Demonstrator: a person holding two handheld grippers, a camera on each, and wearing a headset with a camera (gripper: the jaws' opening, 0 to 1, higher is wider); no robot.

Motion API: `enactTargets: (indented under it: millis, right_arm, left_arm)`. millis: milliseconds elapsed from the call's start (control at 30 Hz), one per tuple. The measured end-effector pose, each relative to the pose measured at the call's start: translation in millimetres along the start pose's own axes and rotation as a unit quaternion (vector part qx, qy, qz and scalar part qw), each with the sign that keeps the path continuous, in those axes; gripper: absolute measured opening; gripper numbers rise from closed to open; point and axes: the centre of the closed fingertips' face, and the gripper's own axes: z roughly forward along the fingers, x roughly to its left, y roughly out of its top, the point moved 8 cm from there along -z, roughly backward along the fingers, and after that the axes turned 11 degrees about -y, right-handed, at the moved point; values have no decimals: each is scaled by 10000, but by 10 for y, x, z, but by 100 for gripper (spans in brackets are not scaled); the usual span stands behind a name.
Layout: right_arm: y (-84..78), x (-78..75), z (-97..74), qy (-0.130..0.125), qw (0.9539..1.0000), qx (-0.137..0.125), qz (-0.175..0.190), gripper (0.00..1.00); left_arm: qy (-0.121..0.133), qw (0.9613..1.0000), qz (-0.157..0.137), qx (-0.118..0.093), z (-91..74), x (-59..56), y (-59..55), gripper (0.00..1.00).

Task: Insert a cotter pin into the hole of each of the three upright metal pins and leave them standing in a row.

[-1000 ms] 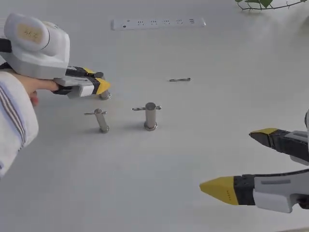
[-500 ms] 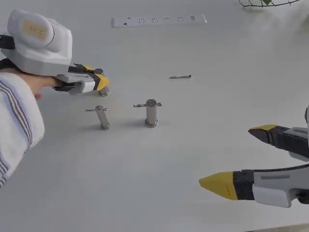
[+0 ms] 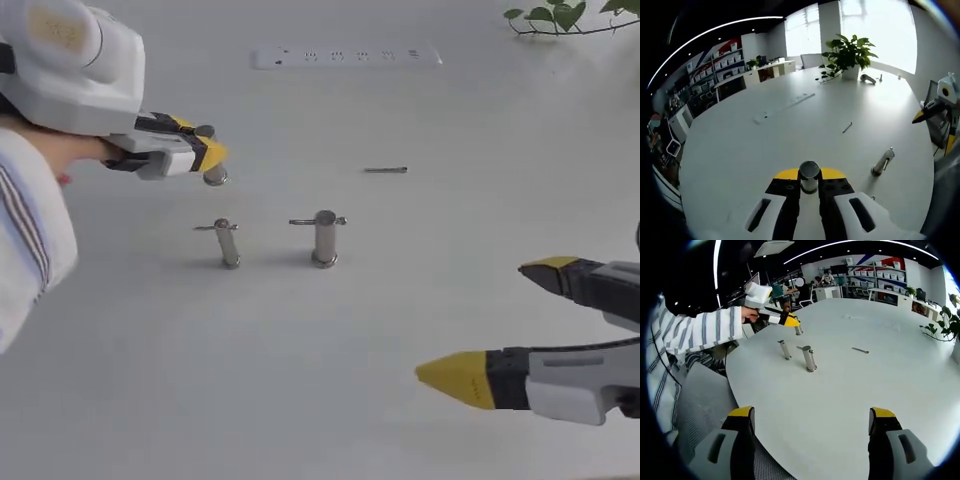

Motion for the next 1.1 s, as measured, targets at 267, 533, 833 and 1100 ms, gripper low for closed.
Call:
enactTargets:
  millis: [267,533,833,1100]
  right_arm:
    - [89,51,7,83,9998,-57,-182,93]
    - [129,141,23,185,9991,-70,-362,93]
    - [173,205,3,261,9983,-121,-509,93]
    - [158,212,-12,251,9981,-124,-540,93]
  left_arm:
    - [-91,9998,104,-169,-272,-175,107,9]
    - [-230,9987,268,-360,-463,-483,159,9]
    - [-644,9962,464,-357,-419,-797,88,9]
    - [-917,9935,646,-196,-302,-1141,-70,9]
